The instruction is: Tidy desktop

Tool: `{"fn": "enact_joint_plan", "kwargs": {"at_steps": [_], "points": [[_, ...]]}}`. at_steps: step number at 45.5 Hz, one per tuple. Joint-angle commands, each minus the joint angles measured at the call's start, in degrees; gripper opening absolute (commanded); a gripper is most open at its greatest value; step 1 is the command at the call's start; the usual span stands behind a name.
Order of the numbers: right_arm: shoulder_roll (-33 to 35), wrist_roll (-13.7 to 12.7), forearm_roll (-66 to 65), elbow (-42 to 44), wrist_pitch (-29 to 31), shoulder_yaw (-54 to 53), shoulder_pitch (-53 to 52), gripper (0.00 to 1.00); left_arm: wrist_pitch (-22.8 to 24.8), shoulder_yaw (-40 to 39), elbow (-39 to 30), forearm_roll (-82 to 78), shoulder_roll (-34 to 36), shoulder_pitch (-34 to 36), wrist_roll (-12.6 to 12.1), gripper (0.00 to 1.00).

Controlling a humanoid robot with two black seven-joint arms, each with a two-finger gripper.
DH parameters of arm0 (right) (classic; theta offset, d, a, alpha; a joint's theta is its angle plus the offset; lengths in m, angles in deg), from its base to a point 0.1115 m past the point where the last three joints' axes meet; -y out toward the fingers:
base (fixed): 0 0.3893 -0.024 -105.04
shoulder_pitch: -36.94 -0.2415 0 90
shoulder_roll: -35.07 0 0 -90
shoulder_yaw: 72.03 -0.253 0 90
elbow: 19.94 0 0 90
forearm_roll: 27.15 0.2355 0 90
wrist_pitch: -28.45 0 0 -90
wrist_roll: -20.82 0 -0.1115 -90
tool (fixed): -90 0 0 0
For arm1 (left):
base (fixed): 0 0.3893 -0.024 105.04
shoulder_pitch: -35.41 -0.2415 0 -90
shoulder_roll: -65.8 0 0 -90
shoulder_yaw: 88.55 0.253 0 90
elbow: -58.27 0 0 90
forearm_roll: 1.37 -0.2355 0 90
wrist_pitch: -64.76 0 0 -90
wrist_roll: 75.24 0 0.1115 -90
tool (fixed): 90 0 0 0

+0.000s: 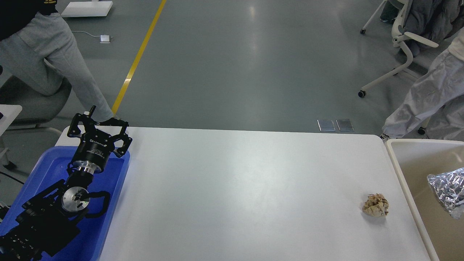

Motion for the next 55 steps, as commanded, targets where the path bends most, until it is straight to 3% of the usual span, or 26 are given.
{"fn": "enact_joint_plan", "kwargs": {"at_steps": [1, 5, 6, 9, 10, 13, 41, 48, 55], "points": [[-0.6, -0.1, 0.3, 0.1, -2.4, 0.0, 0.2, 0.00, 0.0, 0.0, 0.1, 0.0, 0.0, 0.0, 0.0, 1.00], [-0.4, 0.0, 0.3, 0.1, -2.4, 0.2, 0.1, 0.00, 0.0, 0.0, 0.0, -0.1, 0.0, 0.0, 0.0, 1.00], [-0.4, 0.0, 0.3, 0.1, -2.5, 0.2, 0.1, 0.09, 0.0, 0.0, 0.0, 0.0, 0.0, 0.0, 0.0, 1.00], [-0.3, 0.1, 0.3, 0.3, -2.6, 0.2, 0.1, 0.78, 0.0, 0.0, 0.0, 0.0, 0.0, 0.0, 0.0, 1.00], [-0.3, 0.0, 0.3, 0.3, -2.8, 0.2, 0.1, 0.89, 0.0, 0.0, 0.0, 0.0, 0.0, 0.0, 0.0, 1.00], [-0.4, 0.1, 0.3, 0.2, -3.2, 0.2, 0.1, 0.97, 0.0, 0.0, 0.0, 0.0, 0.0, 0.0, 0.0, 1.00], [-0.2, 0.4, 0.8, 0.3, -3.3, -0.8, 0.2, 0.99, 0.0, 0.0, 0.0, 0.0, 0.0, 0.0, 0.1, 1.00], [0.1, 0.6, 6.7, -0.9, -2.2, -9.0, -1.5, 0.99, 0.0, 0.0, 0.0, 0.0, 0.0, 0.0, 0.1, 1.00], [7.5, 0.6, 6.7, -13.7, -0.4, -23.5, -0.7, 0.99, 0.0, 0.0, 0.1, 0.0, 0.0, 0.0, 0.1, 1.00]]}}
